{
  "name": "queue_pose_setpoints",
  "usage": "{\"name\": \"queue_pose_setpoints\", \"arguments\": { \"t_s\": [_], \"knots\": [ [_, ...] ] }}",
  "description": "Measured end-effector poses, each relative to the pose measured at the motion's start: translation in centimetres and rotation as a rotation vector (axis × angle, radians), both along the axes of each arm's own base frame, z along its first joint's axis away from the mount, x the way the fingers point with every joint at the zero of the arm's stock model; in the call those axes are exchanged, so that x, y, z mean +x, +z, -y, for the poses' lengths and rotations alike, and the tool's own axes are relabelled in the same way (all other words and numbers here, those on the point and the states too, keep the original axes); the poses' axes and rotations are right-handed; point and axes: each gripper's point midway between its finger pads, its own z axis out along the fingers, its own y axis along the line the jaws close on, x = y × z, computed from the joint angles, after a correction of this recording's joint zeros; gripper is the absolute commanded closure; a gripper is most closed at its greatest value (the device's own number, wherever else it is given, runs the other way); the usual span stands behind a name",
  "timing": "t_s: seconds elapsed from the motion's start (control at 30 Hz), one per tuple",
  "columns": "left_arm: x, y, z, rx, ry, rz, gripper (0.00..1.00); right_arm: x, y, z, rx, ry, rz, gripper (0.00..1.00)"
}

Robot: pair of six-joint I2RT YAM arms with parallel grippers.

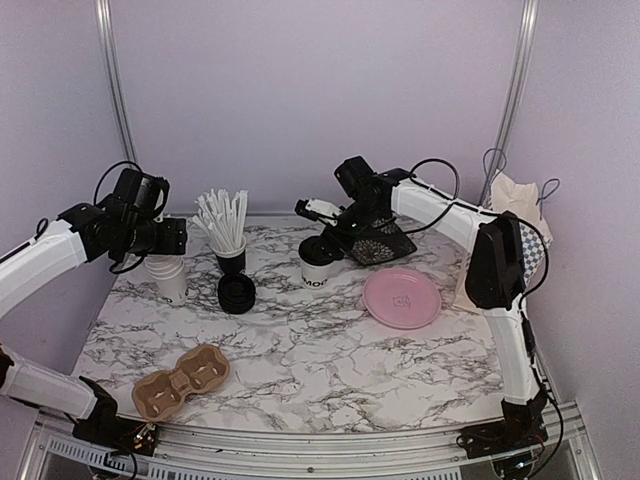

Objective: Pack the takeout coffee

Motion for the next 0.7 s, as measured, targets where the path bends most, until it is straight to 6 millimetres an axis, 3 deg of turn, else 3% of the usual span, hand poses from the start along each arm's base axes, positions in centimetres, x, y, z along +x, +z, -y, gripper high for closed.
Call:
{"name": "queue_pose_setpoints", "arguments": {
  "t_s": [0.2, 0.33, 0.43, 0.6, 0.7],
  "knots": [
    [0.7, -1.5, -1.2, 0.015, 0.011, -0.062, 0.29, 0.0, -1.2, 0.2, -0.02, -0.023, -0.032, 0.08],
    [1.8, -1.7, -1.6, 0.018, 0.008, -0.085, 0.35, -0.2, -0.6, 0.3, -0.011, -0.03, -0.037, 0.06],
    [2.6, -1.3, -1.5, 0.014, 0.001, -0.088, 0.41, -0.9, 1.0, 0.5, 0.009, -0.026, -0.03, 0.06],
    [3.6, -0.9, -1.0, 0.013, -0.022, -0.099, 0.52, -4.6, 5.1, 2.6, 0.067, 0.001, -0.018, 0.06],
    [3.9, -1.1, -0.8, 0.02, -0.028, -0.115, 0.56, -7.8, 5.9, 4.3, 0.093, 0.038, -0.014, 0.07]
  ]
}}
